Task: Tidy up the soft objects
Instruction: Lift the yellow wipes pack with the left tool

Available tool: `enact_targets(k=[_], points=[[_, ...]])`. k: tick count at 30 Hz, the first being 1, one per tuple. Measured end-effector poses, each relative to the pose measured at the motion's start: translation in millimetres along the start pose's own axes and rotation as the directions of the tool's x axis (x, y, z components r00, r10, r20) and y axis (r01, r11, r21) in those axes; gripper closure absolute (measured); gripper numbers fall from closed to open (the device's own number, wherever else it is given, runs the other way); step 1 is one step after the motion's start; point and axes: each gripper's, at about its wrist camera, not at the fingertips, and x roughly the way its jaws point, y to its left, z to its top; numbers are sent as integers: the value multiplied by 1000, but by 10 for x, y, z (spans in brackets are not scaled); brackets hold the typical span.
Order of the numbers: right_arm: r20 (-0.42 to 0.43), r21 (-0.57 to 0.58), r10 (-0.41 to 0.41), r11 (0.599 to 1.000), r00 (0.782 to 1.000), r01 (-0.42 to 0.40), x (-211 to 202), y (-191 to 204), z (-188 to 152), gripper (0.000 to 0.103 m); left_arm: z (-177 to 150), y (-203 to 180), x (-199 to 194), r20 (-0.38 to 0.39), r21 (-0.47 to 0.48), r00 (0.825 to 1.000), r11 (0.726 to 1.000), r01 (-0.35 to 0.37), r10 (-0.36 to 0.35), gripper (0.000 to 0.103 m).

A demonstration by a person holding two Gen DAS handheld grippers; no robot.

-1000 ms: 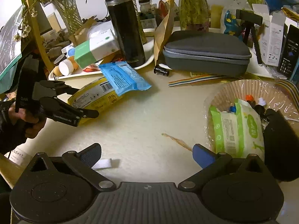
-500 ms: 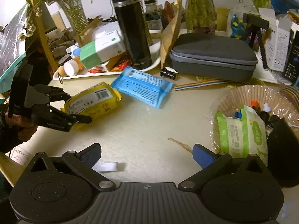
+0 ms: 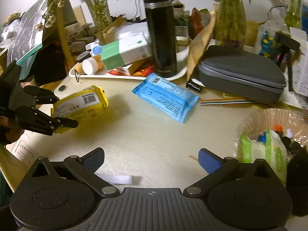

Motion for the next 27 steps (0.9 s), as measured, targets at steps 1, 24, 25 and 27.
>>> enact_targets(k=[1,24,25,27], points=[[0,-7,5,1000,1000,-5,26,10,5,0,-12,8,-48,9,-6,1000,1000,-7,7,50],[87,-316,-121,938,989,143,982,80,328,0,-141,-20,-1093,157,-144,983,987,-73,95,50],[97,-324,-136,932,986,160,1038,87,338,0,-155,-21,-1133,161,-149,982,986,-74,98,50],[115,-352,-162,916,980,193,1163,116,349,0,-188,-29,-1191,165,-151,981,986,-77,102,50]])
